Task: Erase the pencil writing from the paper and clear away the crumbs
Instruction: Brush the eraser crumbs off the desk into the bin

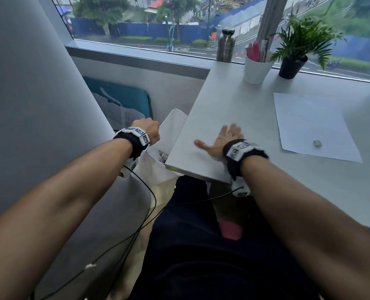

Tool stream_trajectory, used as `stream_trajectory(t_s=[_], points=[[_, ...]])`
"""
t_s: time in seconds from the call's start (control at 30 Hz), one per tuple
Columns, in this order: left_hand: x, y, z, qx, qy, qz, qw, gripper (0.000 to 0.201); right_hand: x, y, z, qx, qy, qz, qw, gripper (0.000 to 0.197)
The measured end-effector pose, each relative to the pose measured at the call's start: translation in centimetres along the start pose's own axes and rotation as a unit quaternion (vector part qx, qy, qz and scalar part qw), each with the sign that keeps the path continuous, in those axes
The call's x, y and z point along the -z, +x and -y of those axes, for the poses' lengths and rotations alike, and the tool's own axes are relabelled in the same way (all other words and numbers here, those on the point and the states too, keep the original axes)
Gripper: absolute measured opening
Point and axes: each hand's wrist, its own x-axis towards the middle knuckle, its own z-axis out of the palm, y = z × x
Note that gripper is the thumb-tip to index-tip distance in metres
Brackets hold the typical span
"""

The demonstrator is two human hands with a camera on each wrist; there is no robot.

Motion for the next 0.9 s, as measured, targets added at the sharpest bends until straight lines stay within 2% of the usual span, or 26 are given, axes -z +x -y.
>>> stream_trajectory(t_s=[0.13, 0.2, 0.27, 0.37, 0.47, 0.53, 0.6, 0.67, 0.8, 0.9], points=[[-0.2, -0.5, 0.6, 0.01, -0.01, 0.006, 1.0, 0.026, -2.6, -2.2, 8.2, 0.198, -0.027, 0.012, 0.98, 0.128], [-0.1, -0.6, 0.7, 0.014, -0.006, 0.007, 1.0, 0.027, -2.8, -3.1, 10.9, 0.244, -0.036, 0.0, 0.969, 0.12], [0.1, -0.7, 0.7, 0.014, -0.002, 0.009, 1.0, 0.027, -2.5, -3.0, 11.2, 0.251, -0.037, -0.019, 0.967, 0.116], [0.5, -0.7, 0.7, 0.007, -0.001, 0.007, 1.0, 0.027, -1.1, -1.4, 7.8, 0.199, -0.041, -0.047, 0.978, 0.116], [0.8, -0.8, 0.4, -0.004, -0.002, 0.009, 1.0, 0.023, 0.7, -1.0, 1.8, 0.069, -0.056, -0.078, 0.993, 0.116], [0.8, -1.0, 0.2, -0.005, -0.001, 0.01, 1.0, 0.024, 0.5, -1.4, -1.6, -0.043, -0.034, -0.045, 0.997, 0.12], [0.6, -1.2, 0.1, -0.002, 0.001, 0.015, 1.0, 0.025, -0.8, -2.1, -2.4, -0.094, 0.0, -0.023, 0.995, 0.135], [0.4, -1.3, 0.1, -0.001, -0.003, 0.014, 1.0, 0.025, -2.3, -2.6, -0.1, -0.046, 0.013, -0.024, 0.999, 0.142], [0.1, -1.7, 0.1, 0.003, -0.008, 0.015, 1.0, 0.026, -4.0, -4.5, 7.8, 0.175, 0.011, 0.018, 0.984, 0.131], [0.2, -2.0, 0.1, 0.004, -0.009, 0.009, 1.0, 0.026, -4.0, -4.4, 10.0, 0.241, 0.002, 0.018, 0.97, 0.119]])
